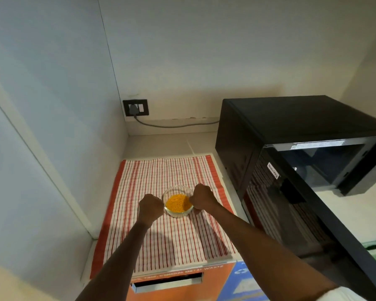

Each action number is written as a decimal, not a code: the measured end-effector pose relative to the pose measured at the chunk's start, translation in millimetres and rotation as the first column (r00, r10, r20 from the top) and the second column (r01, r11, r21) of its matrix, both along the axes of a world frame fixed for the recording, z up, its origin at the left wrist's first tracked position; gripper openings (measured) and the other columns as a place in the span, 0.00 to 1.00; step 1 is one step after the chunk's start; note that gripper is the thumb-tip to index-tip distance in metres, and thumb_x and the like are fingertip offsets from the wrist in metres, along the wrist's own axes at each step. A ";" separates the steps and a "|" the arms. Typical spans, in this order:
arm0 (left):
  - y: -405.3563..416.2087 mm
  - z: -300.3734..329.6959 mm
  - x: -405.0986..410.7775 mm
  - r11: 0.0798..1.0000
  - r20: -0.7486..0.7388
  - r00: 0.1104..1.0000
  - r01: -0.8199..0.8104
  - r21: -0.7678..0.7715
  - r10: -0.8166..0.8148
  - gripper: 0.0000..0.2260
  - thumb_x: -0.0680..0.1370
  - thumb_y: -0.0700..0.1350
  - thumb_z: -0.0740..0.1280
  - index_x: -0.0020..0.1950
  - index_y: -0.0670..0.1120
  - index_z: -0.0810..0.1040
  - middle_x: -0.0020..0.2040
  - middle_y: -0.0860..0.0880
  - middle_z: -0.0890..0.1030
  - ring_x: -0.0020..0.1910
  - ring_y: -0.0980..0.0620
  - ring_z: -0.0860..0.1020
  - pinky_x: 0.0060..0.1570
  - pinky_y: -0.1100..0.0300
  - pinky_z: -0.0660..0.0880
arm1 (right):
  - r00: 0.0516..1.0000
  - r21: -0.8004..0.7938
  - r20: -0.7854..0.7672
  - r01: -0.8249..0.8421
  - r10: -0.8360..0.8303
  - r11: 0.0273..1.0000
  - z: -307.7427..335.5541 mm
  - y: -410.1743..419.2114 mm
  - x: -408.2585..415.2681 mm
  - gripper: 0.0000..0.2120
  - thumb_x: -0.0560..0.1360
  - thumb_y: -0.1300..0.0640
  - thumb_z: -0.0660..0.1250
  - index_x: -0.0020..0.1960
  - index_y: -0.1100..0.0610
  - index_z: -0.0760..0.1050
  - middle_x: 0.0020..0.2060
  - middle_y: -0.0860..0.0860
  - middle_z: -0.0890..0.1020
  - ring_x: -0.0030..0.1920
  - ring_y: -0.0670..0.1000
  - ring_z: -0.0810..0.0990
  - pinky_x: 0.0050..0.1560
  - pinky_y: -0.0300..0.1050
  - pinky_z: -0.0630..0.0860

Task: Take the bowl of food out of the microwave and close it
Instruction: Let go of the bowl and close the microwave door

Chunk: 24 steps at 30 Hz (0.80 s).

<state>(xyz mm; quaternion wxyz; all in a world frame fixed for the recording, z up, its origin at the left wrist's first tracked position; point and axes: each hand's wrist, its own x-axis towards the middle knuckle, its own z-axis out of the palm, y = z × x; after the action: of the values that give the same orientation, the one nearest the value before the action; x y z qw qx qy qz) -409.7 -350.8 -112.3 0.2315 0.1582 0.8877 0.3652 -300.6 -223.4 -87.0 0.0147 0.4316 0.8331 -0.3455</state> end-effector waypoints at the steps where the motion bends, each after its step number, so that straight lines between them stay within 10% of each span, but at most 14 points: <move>1: 0.4 0.6 0.2 1.000 -0.031 0.999 -0.009 0.006 0.010 0.17 0.77 0.36 0.62 0.29 0.46 0.66 0.32 0.47 0.74 0.32 0.51 0.76 0.34 0.62 0.75 | 1.000 0.017 -0.014 -0.004 0.004 1.000 3.5 -1.8 0.2 0.08 0.74 0.63 0.69 0.51 0.64 0.73 0.46 0.63 0.85 0.38 0.59 0.86 0.42 0.50 0.85; 5: -3.2 16.0 10.3 0.997 -0.189 0.981 -0.039 0.065 0.051 0.17 0.77 0.34 0.62 0.28 0.43 0.68 0.29 0.50 0.70 0.29 0.58 0.67 0.29 0.69 0.62 | 0.996 0.133 -0.085 -0.024 0.036 0.991 26.7 -8.0 3.3 0.04 0.73 0.64 0.70 0.45 0.63 0.75 0.47 0.62 0.84 0.45 0.60 0.85 0.46 0.49 0.83; 7: -1.8 28.5 16.4 0.994 -0.206 0.977 -0.033 0.107 0.055 0.08 0.78 0.35 0.62 0.43 0.34 0.79 0.44 0.40 0.82 0.44 0.46 0.80 0.45 0.59 0.74 | 0.990 0.174 -0.132 -0.023 0.047 0.985 41.2 -8.6 4.8 0.04 0.74 0.64 0.68 0.41 0.61 0.74 0.45 0.62 0.84 0.43 0.59 0.84 0.43 0.48 0.82; 11: 0.3 56.5 27.0 0.982 -0.290 0.955 -0.014 0.187 0.068 0.18 0.79 0.36 0.61 0.68 0.33 0.72 0.69 0.35 0.74 0.70 0.38 0.71 0.70 0.50 0.63 | 0.980 0.272 -0.188 -0.018 0.071 0.962 75.5 -8.9 11.4 0.03 0.72 0.66 0.65 0.39 0.64 0.75 0.42 0.63 0.84 0.41 0.58 0.85 0.46 0.47 0.82; 24: 29.8 107.9 97.9 0.895 -0.332 0.942 0.104 0.433 0.050 0.17 0.78 0.34 0.62 0.67 0.36 0.75 0.66 0.38 0.78 0.67 0.40 0.75 0.70 0.49 0.69 | 0.972 0.475 -0.204 -0.005 0.116 0.880 173.3 12.2 78.3 0.03 0.73 0.65 0.67 0.42 0.60 0.75 0.37 0.54 0.80 0.36 0.51 0.81 0.36 0.42 0.81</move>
<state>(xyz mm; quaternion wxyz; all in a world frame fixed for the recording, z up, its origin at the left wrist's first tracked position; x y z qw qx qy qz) -311.8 -321.1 -4.4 0.0403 0.2789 0.8047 0.5225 -222.3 -211.2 86.3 -0.1749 0.3534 0.9014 -0.1791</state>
